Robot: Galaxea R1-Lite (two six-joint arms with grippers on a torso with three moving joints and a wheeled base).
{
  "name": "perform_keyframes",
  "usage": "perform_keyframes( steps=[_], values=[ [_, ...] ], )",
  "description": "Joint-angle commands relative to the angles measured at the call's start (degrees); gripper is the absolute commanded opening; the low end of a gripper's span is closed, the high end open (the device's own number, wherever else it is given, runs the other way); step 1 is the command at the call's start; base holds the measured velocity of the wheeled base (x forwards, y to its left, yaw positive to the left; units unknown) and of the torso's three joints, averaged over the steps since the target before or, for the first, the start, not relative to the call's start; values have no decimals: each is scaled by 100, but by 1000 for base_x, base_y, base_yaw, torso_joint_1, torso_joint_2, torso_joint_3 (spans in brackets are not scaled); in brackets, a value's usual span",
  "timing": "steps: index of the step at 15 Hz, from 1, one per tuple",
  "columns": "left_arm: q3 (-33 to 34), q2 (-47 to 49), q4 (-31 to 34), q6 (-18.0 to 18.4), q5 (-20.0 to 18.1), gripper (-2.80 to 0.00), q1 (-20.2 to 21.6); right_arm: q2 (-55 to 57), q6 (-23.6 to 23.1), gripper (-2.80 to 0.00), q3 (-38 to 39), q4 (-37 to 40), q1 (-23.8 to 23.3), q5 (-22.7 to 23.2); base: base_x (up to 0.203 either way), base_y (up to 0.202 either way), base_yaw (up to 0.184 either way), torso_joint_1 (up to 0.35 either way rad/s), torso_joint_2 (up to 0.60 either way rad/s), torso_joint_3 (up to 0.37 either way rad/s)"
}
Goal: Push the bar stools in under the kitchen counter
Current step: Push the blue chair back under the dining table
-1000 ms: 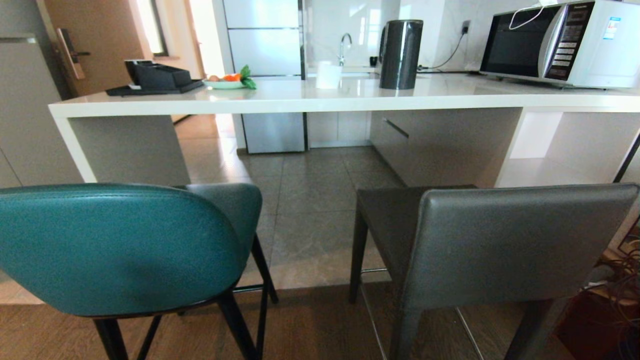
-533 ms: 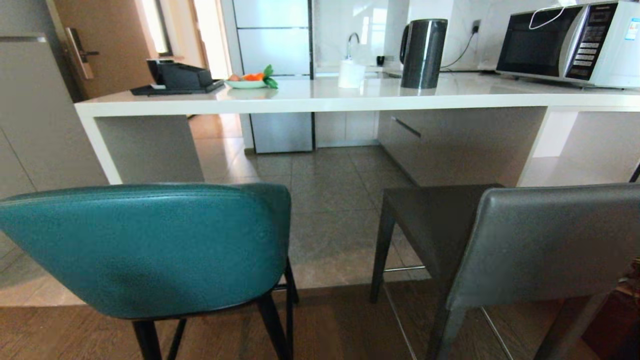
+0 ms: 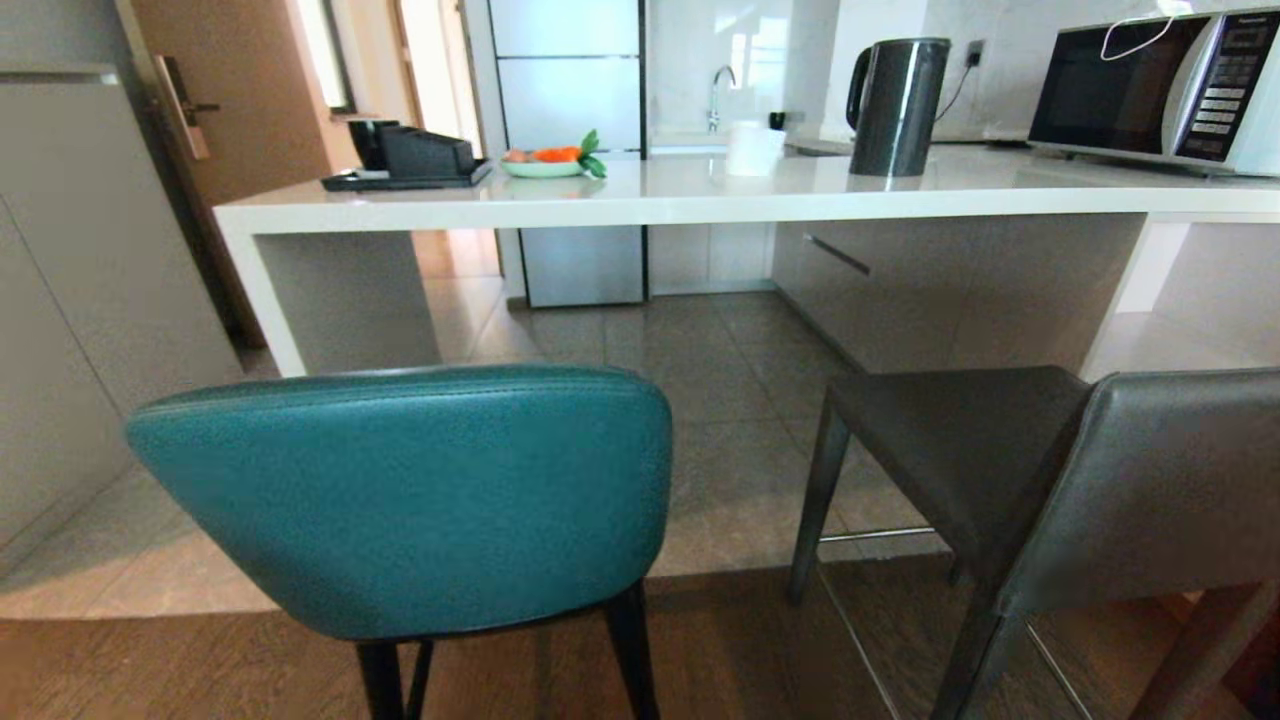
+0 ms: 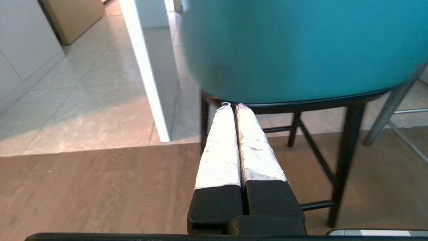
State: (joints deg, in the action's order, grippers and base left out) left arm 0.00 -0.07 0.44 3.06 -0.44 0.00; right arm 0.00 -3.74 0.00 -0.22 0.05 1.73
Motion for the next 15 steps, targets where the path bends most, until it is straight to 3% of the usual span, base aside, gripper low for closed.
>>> perform_keyframes(
  steps=[1,10,15],
  values=[
    [0,7,0,1,0,-280,0,0,5,-280,26,-4,4,3,0,198,-2,1,2,7],
    [0,7,0,1,-9,-280,0,0,23,-280,26,-4,0,3,0,195,-2,2,1,3],
    [0,7,0,1,-9,-280,0,0,23,-280,26,-4,2,3,0,44,-1,1,2,1]
  ],
)
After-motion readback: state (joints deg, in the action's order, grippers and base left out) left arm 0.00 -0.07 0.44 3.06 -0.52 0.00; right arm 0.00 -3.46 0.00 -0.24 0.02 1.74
